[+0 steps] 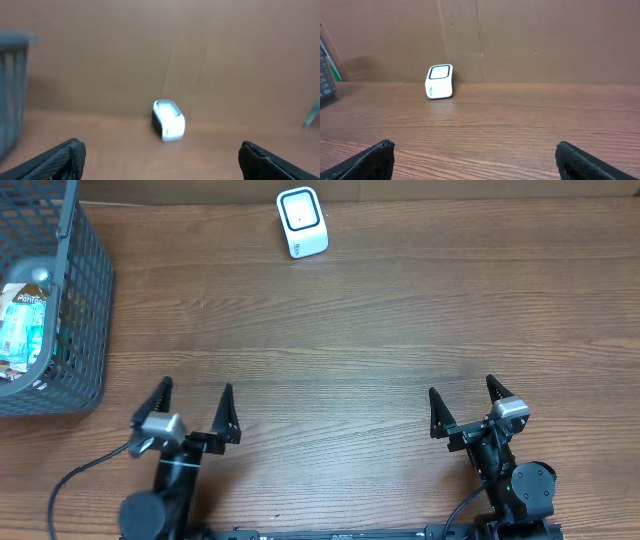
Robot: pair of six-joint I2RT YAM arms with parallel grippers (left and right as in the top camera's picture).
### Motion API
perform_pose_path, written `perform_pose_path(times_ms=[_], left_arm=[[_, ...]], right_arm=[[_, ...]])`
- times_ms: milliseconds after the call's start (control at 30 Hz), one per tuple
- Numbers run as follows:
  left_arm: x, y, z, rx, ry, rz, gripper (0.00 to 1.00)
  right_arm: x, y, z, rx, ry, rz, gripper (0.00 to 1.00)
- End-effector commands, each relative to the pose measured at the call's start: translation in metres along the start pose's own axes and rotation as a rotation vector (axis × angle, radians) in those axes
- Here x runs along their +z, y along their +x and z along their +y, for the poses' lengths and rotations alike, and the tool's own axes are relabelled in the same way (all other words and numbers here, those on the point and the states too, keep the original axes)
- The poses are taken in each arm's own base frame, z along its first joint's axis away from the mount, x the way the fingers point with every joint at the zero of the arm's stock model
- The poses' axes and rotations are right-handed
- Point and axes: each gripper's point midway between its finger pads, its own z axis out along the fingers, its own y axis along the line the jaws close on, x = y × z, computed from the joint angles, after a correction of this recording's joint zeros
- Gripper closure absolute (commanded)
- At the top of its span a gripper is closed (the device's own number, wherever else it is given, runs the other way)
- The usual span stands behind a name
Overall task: Scan the item barcode
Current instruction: 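Raise the left gripper and swing it over the grey basket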
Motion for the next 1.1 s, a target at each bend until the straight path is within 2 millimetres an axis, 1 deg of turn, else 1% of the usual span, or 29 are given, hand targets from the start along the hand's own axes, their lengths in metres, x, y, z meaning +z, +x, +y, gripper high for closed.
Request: perform_pose_path(times_ms=[0,67,167,333,367,400,600,733,1033,1067], left_arm=[[-0.011,-0.053,-0.018,0.039,0.057,-0.113,0.0],[-0.017,-0.074,-0.027,0.047,0.087,-0.153,0.0],[-0.027,-0.1,-0.039,0.058,0.132,-0.197,0.0],[-0.045,-0.136,-0.059,0.077,0.201,-0.255,0.0],[-0.051,-0.147,-0.063,0.083,0.215,-0.277,0.0],[-0.053,-0.15,-0.065,0.086,0.222,-0.284,0.0],[-0.081,-0.195,-0.084,0.115,0.276,-0.386,0.0],[-0.099,-0.218,-0.092,0.13,0.294,-0.445,0.0],[-0.139,-0.261,-0.111,0.174,0.346,-0.569,0.0],[-0.146,-0.269,-0.113,0.2,0.345,-0.599,0.0]], right_arm=[[0.0,0.002,-0.001,-0.001,0.007,-0.004,0.0],[0.0,0.002,-0.001,-0.001,0.007,-0.004,0.0],[0.0,0.002,-0.001,-0.001,0.007,-0.004,0.0],[0.0,0.002,-0.001,-0.001,0.007,-0.004,0.0],[0.0,0.002,-0.001,-0.001,0.007,-0.004,0.0],[0.0,0.002,-0.001,-0.001,0.007,-0.004,0.0],[0.0,0.002,-0.001,-0.001,0.007,-0.004,0.0],[0.0,0.002,-0.001,-0.001,0.007,-0.004,0.0],[0.0,0.002,-0.001,-0.001,0.007,-0.004,0.0],[0.0,0.002,-0.001,-0.001,0.007,-0.004,0.0]])
